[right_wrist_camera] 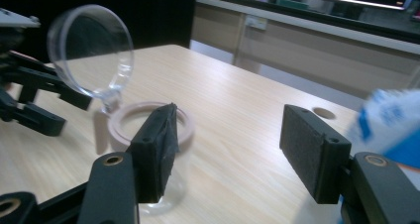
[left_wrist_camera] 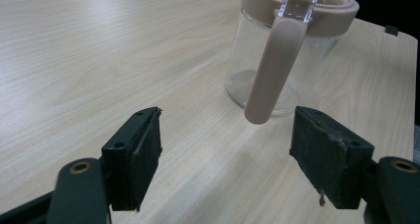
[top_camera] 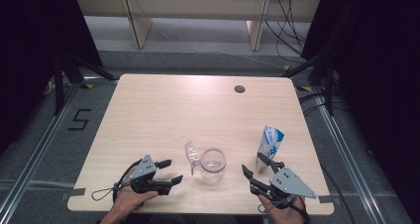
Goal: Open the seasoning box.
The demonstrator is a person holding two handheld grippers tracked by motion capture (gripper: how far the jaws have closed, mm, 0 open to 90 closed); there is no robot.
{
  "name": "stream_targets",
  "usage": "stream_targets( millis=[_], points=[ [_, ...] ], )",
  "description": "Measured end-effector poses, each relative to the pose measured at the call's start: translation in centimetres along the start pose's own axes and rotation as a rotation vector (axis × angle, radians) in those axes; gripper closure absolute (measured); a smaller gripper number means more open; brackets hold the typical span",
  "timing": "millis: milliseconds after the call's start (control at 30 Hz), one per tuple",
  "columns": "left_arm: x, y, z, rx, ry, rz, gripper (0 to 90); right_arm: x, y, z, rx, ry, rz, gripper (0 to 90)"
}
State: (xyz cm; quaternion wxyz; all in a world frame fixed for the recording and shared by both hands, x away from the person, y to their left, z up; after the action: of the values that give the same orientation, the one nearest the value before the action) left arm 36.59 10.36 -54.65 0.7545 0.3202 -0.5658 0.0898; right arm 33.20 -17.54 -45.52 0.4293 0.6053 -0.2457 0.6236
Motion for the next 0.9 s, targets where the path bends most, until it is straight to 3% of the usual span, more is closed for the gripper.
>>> stream_targets(
  millis=[67,100,167,200,233,267,300,400,467,600,700,900],
  points=[
    [0.0,0.0,0.0,0.001,-0.001,0.0,27.4,-0.2,0.2,0.2,-0.015,-0.003,-0.004,40.4],
    [0.0,0.0,0.0,0.001,0.0,0.001,27.4,-0.7,0.7,0.5,-0.039,-0.044,-0.024,40.0],
    [-0.1,0.0,0.0,0.001,0.0,0.001,27.4,-0.8,0.8,0.7,-0.05,-0.047,-0.022,39.7],
    [0.0,0.0,0.0,-0.002,0.002,0.004,27.4,-1.0,1.1,1.5,-0.108,-0.026,-0.019,38.1],
    [0.0,0.0,0.1,-0.007,0.004,0.008,27.4,-1.0,1.1,1.5,-0.108,-0.026,-0.019,38.1],
    [-0.1,0.0,0.1,-0.004,0.015,0.012,27.3,-1.5,1.2,2.1,-0.144,-0.056,-0.026,36.8],
    [-0.1,0.0,0.1,-0.004,0.015,0.012,27.4,-1.5,1.2,2.1,-0.144,-0.056,-0.026,36.8],
    [-0.1,0.1,-0.1,-0.003,0.005,0.007,27.4,-2.6,1.4,3.5,-0.214,-0.071,-0.035,34.1],
    [-0.2,0.1,0.0,-0.003,0.029,0.011,27.4,-2.9,1.3,3.8,-0.23,-0.075,-0.043,33.4],
    [-0.3,0.2,-0.3,-0.002,0.013,0.005,27.4,-4.6,0.9,5.1,-0.256,-0.124,-0.063,30.0],
    [-0.4,0.0,-0.4,0.001,0.037,0.004,27.4,-5.3,0.3,5.6,-0.263,-0.121,-0.06,27.0],
    [-0.4,0.0,-0.3,0.0,0.043,0.005,27.4,-6.3,-0.4,6.1,-0.282,-0.124,-0.086,24.1]
  ],
)
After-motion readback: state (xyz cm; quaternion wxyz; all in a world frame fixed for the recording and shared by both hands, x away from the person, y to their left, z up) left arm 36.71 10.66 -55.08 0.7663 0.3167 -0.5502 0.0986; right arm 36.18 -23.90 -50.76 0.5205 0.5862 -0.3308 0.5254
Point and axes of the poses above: each handheld gripper's, and its own axes: y roughly backward along the jaws, x roughly out of its top, z roughly to its right, the point moved 8 cm from there along -y, roughly forward along the jaws, and after that the axes turned 2 degrees about -x, right-handed, at the moved point
